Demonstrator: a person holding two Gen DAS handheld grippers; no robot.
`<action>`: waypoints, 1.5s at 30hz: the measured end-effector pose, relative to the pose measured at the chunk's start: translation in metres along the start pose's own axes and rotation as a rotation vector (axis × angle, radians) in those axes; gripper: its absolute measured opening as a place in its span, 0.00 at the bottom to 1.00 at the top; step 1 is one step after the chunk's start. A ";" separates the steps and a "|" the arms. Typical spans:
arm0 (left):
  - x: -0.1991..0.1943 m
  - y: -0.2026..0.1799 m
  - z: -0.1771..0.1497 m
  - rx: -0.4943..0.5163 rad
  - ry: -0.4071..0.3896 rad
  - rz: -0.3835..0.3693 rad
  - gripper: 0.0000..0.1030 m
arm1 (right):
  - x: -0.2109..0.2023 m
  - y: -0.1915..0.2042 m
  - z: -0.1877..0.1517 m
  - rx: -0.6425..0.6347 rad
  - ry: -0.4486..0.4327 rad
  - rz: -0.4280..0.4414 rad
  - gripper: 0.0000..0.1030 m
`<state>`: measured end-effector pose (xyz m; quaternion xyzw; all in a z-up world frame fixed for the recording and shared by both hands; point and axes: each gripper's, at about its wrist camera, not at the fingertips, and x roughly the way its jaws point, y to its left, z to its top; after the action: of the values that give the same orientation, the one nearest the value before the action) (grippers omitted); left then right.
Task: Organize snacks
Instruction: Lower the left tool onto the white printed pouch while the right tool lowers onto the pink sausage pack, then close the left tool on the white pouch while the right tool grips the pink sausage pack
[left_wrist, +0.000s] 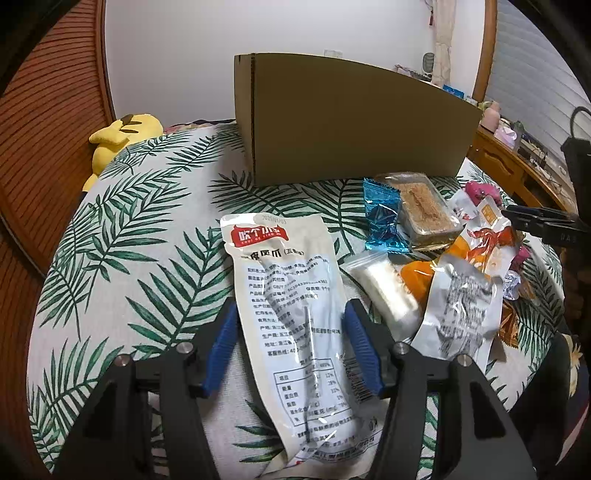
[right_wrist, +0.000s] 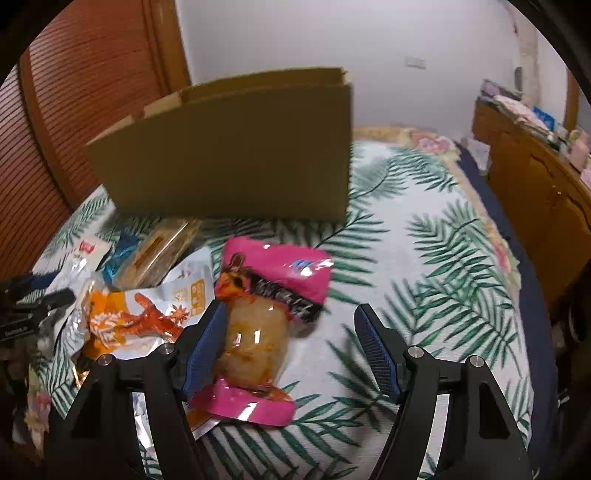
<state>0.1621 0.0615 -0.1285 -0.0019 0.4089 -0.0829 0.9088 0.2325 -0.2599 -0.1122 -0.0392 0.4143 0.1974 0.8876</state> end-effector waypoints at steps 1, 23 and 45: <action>0.000 -0.001 0.000 0.005 0.001 0.001 0.59 | 0.003 0.001 0.000 -0.008 0.013 -0.009 0.72; -0.018 0.003 -0.002 -0.016 -0.031 -0.059 0.26 | 0.005 -0.009 -0.014 -0.015 0.009 -0.020 0.43; -0.037 0.000 0.014 -0.013 -0.107 -0.062 0.00 | -0.014 -0.004 -0.015 -0.020 -0.050 -0.019 0.43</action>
<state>0.1483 0.0664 -0.0912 -0.0247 0.3599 -0.1080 0.9264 0.2149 -0.2716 -0.1119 -0.0470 0.3898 0.1939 0.8991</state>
